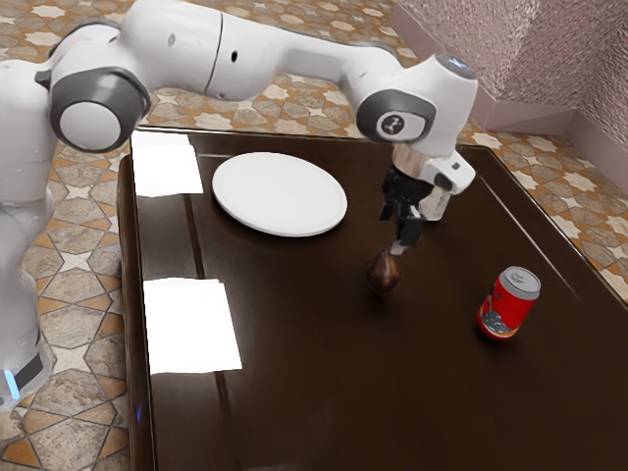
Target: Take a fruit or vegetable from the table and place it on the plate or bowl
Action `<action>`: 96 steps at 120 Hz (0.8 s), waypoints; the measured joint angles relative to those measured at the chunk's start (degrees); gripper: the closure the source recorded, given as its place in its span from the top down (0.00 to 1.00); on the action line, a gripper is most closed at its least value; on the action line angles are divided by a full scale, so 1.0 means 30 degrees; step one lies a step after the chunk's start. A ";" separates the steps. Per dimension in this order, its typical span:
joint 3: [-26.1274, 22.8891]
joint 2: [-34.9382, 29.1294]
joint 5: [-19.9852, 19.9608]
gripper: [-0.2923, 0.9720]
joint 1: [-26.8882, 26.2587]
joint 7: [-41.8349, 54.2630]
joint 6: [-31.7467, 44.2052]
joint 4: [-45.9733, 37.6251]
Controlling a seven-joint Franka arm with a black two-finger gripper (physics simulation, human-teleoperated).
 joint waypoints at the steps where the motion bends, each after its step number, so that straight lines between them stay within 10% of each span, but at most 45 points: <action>1: -0.0014 0.0008 0.0028 0.75 0.0016 0.0033 -0.0070 0.0013; 52: 0.1540 0.0881 0.0385 0.75 -0.0125 0.0988 -0.1776 0.3033; 66: 0.1927 -0.1215 0.0402 0.75 -0.0440 0.0924 -0.0985 -0.0753; 96: -0.5134 -0.2633 0.0457 0.75 0.5294 0.0432 0.1287 -0.2980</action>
